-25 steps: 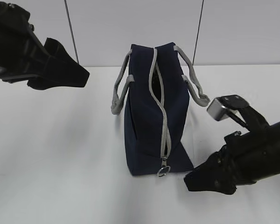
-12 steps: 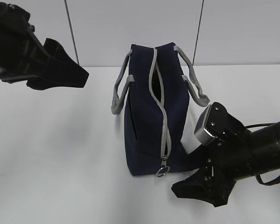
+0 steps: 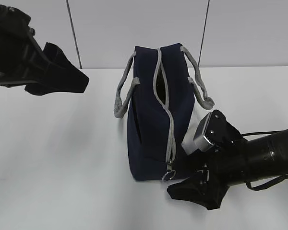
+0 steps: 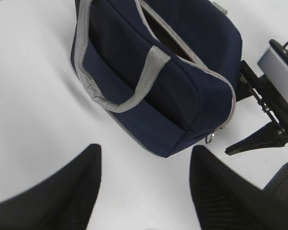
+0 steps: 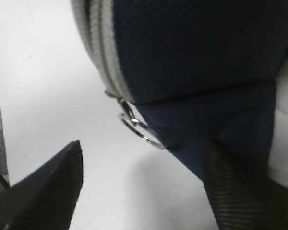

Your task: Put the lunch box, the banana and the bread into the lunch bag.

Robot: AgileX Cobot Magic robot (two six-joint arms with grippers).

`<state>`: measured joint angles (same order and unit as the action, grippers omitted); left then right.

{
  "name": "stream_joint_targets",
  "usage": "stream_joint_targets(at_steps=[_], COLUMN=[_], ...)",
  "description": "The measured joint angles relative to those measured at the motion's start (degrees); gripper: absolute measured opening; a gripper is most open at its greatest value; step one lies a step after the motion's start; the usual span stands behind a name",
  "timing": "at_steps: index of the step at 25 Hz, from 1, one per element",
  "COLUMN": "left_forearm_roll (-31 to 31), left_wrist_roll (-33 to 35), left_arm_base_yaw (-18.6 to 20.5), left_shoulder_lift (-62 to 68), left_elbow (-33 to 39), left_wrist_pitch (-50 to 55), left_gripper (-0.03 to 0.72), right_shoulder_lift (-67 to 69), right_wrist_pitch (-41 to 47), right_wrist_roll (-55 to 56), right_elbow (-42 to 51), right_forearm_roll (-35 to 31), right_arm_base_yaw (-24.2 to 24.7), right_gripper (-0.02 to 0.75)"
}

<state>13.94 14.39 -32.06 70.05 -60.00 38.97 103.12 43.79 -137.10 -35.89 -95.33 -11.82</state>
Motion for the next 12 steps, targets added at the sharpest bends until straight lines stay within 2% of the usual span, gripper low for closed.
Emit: stream_joint_targets(at_steps=[7,12], left_forearm_roll=[-0.37,-0.37], left_wrist_roll=[0.0,0.0], left_arm_base_yaw=[0.0,0.0], left_shoulder_lift=[0.0,0.0], left_elbow=[0.0,0.0], left_wrist_pitch=[0.41,0.42], left_gripper=[0.403,0.393], right_shoulder_lift=[4.6,6.62], right_wrist_pitch=[5.01,6.37], right_wrist_roll=[-0.57,-5.2], right_elbow=[0.0,-0.1], right_forearm_roll=[-0.25,-1.9], right_arm_base_yaw=[0.0,0.0], right_gripper=[0.577,0.577])
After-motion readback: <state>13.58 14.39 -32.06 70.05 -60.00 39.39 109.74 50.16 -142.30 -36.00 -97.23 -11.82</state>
